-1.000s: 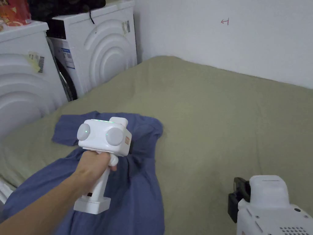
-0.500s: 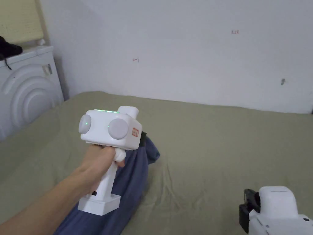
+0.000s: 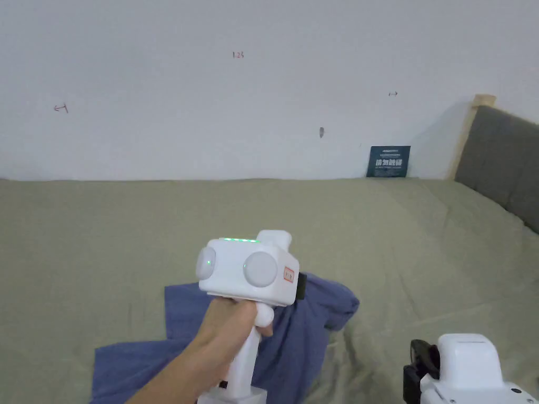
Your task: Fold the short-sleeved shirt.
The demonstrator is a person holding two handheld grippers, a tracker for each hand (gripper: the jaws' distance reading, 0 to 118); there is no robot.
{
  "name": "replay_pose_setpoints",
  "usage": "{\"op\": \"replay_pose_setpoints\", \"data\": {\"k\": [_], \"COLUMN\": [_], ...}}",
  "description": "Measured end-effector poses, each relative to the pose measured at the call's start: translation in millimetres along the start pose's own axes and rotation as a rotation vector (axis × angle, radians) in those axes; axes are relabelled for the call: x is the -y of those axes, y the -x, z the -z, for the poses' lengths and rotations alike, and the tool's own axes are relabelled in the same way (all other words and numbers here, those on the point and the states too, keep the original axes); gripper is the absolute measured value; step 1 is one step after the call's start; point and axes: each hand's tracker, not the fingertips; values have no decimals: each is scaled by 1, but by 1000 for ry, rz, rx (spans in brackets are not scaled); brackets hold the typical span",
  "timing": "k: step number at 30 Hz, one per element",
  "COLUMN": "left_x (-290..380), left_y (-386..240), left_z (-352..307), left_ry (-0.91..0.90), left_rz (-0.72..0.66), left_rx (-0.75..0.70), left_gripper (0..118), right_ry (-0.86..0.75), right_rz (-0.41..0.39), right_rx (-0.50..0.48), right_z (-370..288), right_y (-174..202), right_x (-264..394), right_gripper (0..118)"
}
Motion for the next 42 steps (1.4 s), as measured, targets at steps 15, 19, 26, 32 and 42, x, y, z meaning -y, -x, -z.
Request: {"op": "replay_pose_setpoints", "data": {"k": [15, 19, 26, 32, 42], "left_x": [63, 87, 169, 211, 183], "left_y": [29, 39, 60, 85, 173], "left_z": [44, -35, -186, -239, -178], "left_ry": [-39, -163, -378, -387, -171], "left_rz": [-3, -14, -120, -189, -307], "left_rx": [-61, -142, -246, -387, -368], "left_gripper": [114, 102, 0, 0, 0], "right_ry": [75, 55, 4, 0, 26], "right_rz": [8, 12, 18, 14, -13], "right_rx": [7, -9, -55, -100, -137], "right_z": [39, 31, -5, -19, 3], "right_y": [-2, 7, 29, 47, 67], "right_x": [18, 15, 15, 19, 22], "right_gripper": [0, 0, 0, 0, 0]}}
